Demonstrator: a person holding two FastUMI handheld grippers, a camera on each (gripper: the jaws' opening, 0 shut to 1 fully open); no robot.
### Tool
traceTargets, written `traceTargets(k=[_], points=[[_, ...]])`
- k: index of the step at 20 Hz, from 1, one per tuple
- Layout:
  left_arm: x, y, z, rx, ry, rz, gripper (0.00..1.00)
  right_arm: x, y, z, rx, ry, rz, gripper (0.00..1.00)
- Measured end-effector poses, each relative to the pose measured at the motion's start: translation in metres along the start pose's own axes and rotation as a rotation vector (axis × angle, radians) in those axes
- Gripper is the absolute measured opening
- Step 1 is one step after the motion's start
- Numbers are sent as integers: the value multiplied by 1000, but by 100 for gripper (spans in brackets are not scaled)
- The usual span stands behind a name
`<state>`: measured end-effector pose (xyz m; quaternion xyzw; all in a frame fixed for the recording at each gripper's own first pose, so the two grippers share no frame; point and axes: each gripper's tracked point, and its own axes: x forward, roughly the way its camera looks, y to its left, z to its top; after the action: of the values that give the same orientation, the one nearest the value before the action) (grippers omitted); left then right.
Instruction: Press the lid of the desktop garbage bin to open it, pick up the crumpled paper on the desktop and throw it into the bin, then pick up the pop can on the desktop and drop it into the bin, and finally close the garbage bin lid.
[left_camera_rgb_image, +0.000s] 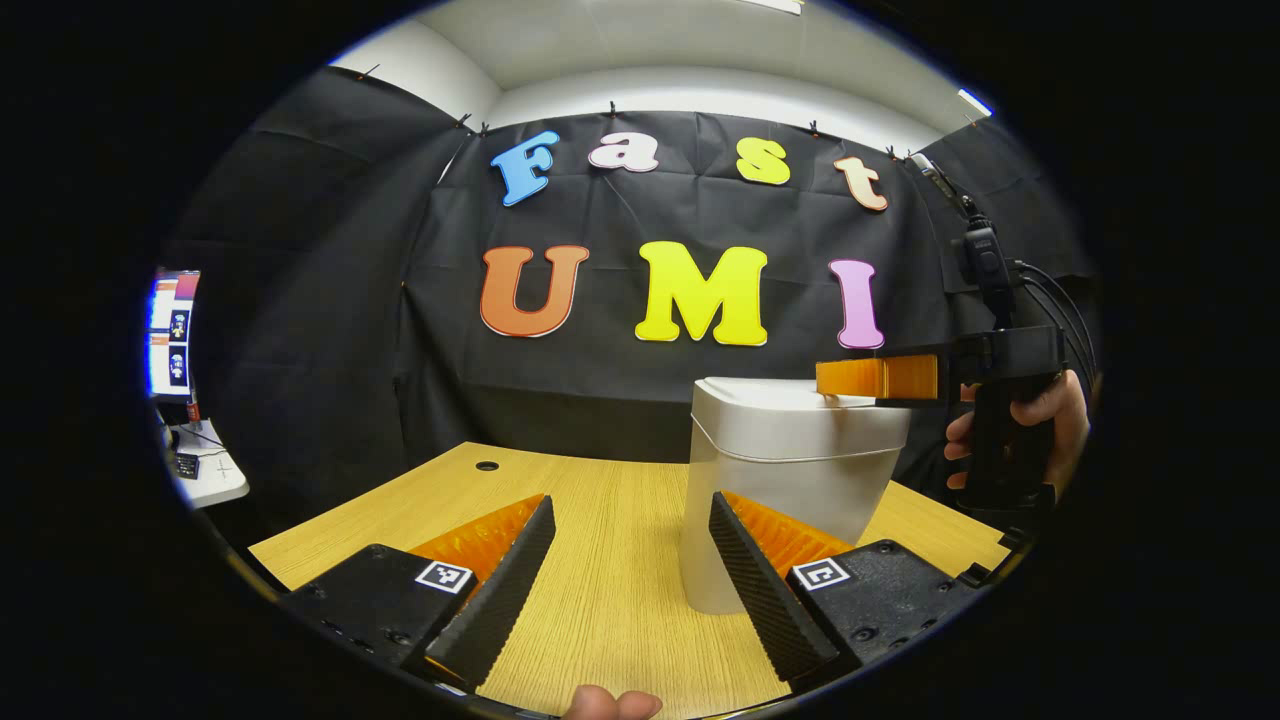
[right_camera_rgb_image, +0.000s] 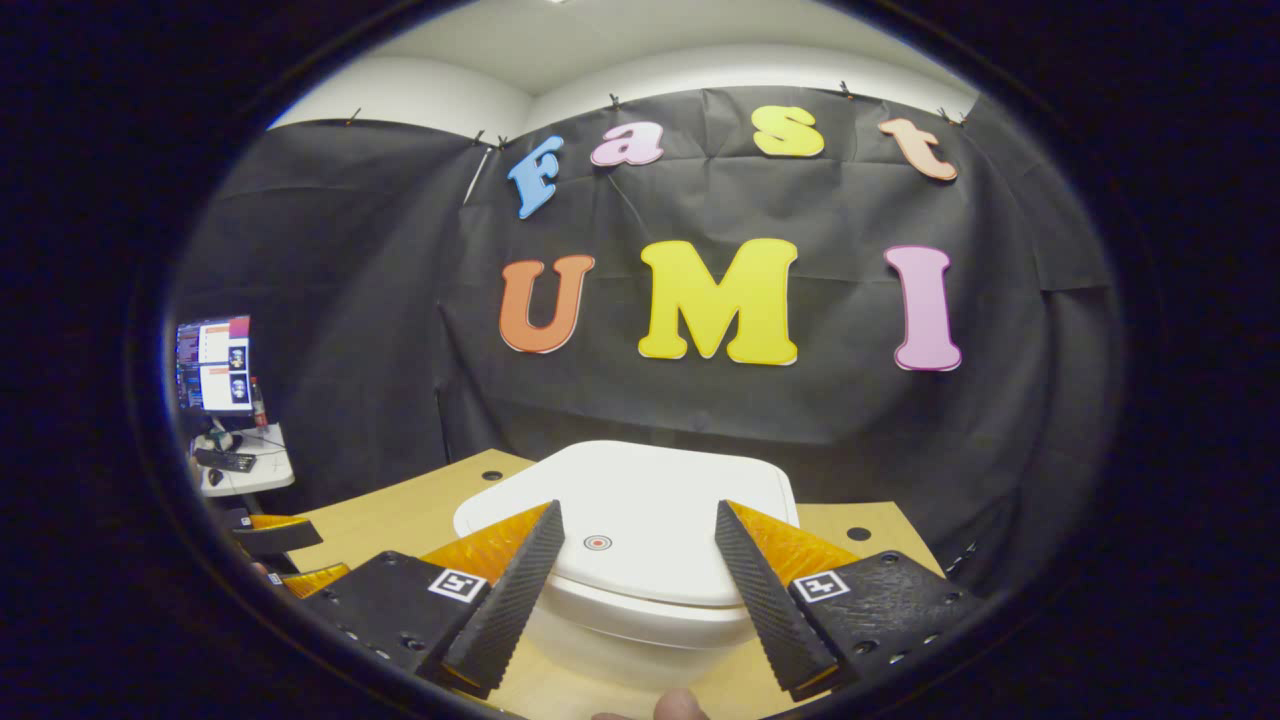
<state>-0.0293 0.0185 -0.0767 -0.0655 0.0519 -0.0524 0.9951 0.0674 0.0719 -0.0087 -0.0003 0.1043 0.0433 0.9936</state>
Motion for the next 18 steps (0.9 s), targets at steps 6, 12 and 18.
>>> traceTargets(k=[6,12,18], points=[[3,-4,-6,10,7,-9,100,2,3,-8,-39,6,32,97],[5,-16,-11,-43,6,-59,100,3,-2,-16,-85,29,37,99],[3,-14,-19,-56,12,-57,100,-1,0,-11,-40,-48,-4,98]])
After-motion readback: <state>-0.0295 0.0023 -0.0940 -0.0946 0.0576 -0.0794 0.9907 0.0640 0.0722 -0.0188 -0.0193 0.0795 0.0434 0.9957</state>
